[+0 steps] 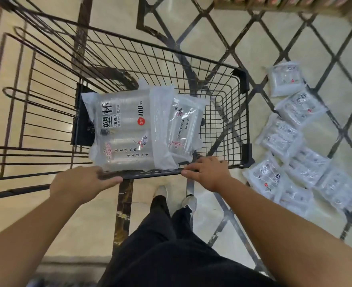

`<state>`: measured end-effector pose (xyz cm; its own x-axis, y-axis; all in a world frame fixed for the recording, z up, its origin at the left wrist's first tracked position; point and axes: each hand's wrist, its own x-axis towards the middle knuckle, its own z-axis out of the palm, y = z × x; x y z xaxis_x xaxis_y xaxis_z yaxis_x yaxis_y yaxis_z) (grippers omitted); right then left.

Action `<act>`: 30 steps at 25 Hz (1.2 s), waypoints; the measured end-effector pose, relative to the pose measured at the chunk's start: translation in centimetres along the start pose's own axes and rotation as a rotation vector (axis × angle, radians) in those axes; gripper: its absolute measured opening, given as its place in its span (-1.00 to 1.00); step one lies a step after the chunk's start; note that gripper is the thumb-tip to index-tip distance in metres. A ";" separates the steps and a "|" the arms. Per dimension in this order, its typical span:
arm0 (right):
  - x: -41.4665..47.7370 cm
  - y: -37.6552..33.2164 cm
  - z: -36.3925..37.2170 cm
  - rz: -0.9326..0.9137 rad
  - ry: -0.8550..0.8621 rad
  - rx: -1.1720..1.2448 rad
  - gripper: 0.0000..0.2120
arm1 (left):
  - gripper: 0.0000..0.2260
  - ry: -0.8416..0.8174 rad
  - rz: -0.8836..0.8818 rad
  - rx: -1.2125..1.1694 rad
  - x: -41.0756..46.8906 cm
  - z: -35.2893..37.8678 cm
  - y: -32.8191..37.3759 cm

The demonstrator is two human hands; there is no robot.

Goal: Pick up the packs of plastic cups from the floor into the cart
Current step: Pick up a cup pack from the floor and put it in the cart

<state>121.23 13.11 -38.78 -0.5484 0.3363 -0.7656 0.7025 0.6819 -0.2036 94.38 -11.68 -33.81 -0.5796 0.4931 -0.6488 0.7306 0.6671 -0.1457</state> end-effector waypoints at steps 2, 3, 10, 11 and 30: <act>-1.3 0.9 0.6 0.011 -0.035 -0.005 -0.32 | -0.03 -0.034 0.040 0.007 -0.6 0.0 1.2; -2.0 1.4 0.9 0.020 -0.052 0.003 -0.37 | -0.03 -0.035 0.062 0.005 -0.9 0.0 1.7; -5.3 6.5 2.9 0.104 -0.074 0.028 -0.12 | -0.14 0.016 0.179 -0.001 -2.4 -0.7 7.2; -5.6 7.5 2.9 0.116 -0.071 0.035 -0.05 | -0.17 0.016 0.197 -0.011 -2.5 -1.1 8.2; -7.2 33.2 -4.5 0.139 -0.012 0.129 -0.35 | -0.11 0.078 0.232 0.011 -0.1 -7.1 33.7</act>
<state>146.45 36.24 -37.33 -0.4374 0.4129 -0.7988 0.8237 0.5403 -0.1718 116.51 14.69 -33.37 -0.4214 0.6745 -0.6062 0.8513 0.5246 -0.0081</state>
